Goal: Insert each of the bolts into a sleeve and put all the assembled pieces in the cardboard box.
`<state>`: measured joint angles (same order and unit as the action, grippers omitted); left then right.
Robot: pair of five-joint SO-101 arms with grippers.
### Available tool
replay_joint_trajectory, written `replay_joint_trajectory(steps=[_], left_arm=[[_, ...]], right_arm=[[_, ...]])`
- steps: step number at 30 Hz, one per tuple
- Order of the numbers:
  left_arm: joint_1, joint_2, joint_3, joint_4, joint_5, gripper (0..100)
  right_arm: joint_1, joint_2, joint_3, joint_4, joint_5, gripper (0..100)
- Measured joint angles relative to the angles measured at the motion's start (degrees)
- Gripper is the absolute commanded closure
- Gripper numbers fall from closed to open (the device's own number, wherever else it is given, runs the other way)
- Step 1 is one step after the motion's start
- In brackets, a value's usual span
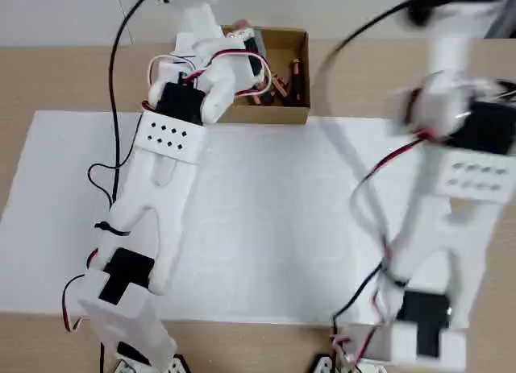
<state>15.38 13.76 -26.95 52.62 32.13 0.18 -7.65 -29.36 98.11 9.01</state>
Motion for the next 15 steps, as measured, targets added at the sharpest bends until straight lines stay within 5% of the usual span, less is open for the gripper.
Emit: replay_joint_trajectory(steps=[6, 15], left_arm=[[0.09, 0.0, 0.0, -1.14, -4.84, 100], [-0.09, 0.35, 1.41, -3.96, -7.47, 100]], right_arm=[[-8.53, -11.43, 31.65, -19.78, 0.35, 99.5], [-10.55, -30.86, 87.56, -80.0, 2.99, 99.6]])
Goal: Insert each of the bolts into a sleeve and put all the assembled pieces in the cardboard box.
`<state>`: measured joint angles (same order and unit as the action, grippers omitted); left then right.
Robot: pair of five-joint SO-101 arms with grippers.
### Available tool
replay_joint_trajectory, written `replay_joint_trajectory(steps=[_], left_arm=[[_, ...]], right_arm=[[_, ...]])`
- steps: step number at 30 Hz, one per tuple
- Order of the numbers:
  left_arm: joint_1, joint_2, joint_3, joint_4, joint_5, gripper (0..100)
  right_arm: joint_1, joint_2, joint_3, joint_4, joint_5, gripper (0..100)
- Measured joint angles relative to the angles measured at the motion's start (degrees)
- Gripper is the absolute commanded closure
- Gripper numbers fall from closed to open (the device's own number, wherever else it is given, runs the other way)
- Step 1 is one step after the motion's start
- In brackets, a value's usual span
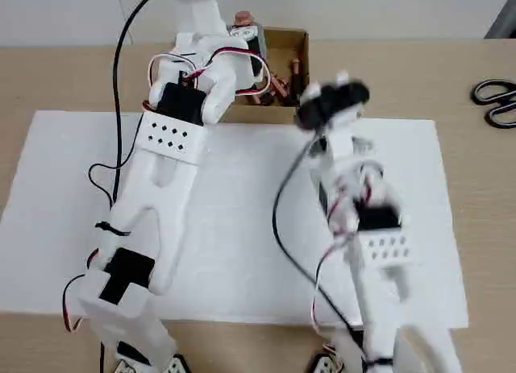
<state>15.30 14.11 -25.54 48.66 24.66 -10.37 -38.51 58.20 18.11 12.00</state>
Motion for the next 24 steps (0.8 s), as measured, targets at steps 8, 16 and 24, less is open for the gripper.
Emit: replay_joint_trajectory(steps=[8, 16, 24], left_arm=[[4.57, 0.26, 2.02, -5.63, -4.92, 100], [11.52, 0.35, 6.07, -7.56, -6.24, 100], [14.07, -2.55, 8.62, -7.74, -6.24, 100]], right_arm=[[-2.46, -3.34, 25.41, -42.2, -3.69, 99.6], [-1.32, -1.49, 28.31, -58.73, -3.69, 99.5], [3.6, 5.1, 26.81, -59.08, -3.69, 99.5]])
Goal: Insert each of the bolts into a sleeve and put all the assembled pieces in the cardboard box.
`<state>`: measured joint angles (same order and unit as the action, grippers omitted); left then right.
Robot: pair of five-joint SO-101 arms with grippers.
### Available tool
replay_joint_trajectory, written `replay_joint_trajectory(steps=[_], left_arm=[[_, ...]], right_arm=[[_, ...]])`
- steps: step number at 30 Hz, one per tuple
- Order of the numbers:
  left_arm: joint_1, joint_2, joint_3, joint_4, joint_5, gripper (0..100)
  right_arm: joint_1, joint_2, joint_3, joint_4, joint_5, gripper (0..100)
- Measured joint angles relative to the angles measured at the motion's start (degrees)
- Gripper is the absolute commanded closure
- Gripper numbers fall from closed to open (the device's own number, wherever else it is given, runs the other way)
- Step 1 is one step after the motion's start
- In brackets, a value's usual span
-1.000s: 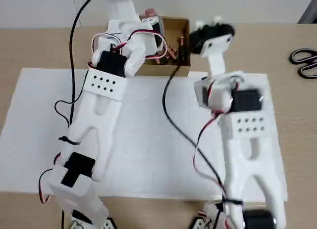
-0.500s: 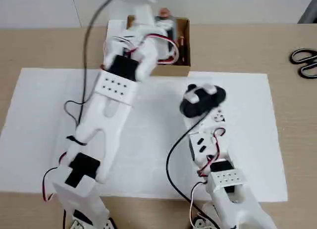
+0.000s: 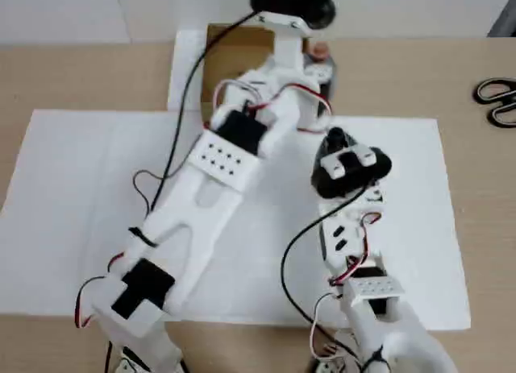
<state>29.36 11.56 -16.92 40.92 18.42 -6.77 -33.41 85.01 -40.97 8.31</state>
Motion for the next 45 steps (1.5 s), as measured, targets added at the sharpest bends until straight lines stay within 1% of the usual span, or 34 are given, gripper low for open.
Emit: replay_joint_trajectory(steps=[4, 9, 13, 16, 19, 25, 33, 45], left_arm=[[0.79, -2.29, 0.97, -0.44, 0.0, 100], [2.11, -2.9, 3.34, -3.6, 0.0, 100], [2.81, -2.9, 3.43, -7.3, 0.09, 100], [3.43, -2.9, 3.43, -8.53, 0.09, 100], [3.52, -2.9, 3.43, -8.53, 0.09, 100], [3.52, -2.9, 3.52, -8.7, 0.09, 100], [4.84, -2.9, 8.0, -11.69, -0.26, 100], [4.92, -2.9, 8.0, -12.4, -0.26, 100]], right_arm=[[0.88, 4.92, -3.25, -0.97, 0.0, 99.5], [0.7, 9.85, -5.01, -7.21, 0.0, 99.5], [1.14, 11.96, -5.01, -13.8, -3.25, 99.5], [1.14, 12.75, -5.01, -16.0, -4.57, 99.5], [1.32, 13.36, -5.36, -16.44, -5.01, 99.5], [1.14, 14.68, -6.07, -18.9, -8.44, 99.5], [1.32, 18.64, -9.14, -18.99, -8.62, 99.5], [1.32, 19.25, -9.58, -18.99, -8.62, 99.5]])
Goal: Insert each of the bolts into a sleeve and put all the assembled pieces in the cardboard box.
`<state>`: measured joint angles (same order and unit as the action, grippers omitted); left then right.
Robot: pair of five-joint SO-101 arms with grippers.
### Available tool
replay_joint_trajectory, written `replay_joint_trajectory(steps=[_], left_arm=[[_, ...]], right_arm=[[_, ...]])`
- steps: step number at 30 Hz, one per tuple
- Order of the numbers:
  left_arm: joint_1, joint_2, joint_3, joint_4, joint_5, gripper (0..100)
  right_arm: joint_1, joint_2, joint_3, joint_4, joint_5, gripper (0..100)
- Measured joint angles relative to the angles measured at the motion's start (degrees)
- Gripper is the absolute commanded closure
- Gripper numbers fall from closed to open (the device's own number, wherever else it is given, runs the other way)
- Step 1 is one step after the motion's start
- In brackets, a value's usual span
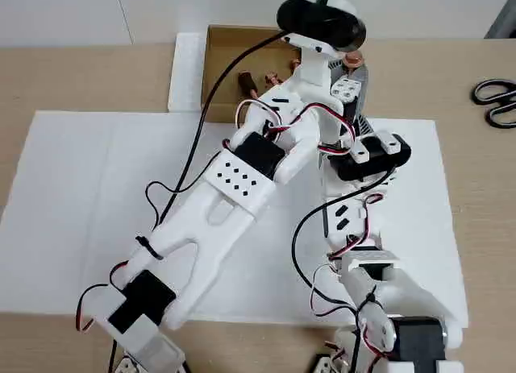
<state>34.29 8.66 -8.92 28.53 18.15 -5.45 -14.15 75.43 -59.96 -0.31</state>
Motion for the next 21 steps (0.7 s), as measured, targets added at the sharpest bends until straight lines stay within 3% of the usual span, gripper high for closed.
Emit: replay_joint_trajectory(steps=[21], left_arm=[[0.0, -0.09, 2.37, 0.0, -0.09, 100]], right_arm=[[-0.44, 0.09, 0.09, -2.37, 0.0, 99.5]])
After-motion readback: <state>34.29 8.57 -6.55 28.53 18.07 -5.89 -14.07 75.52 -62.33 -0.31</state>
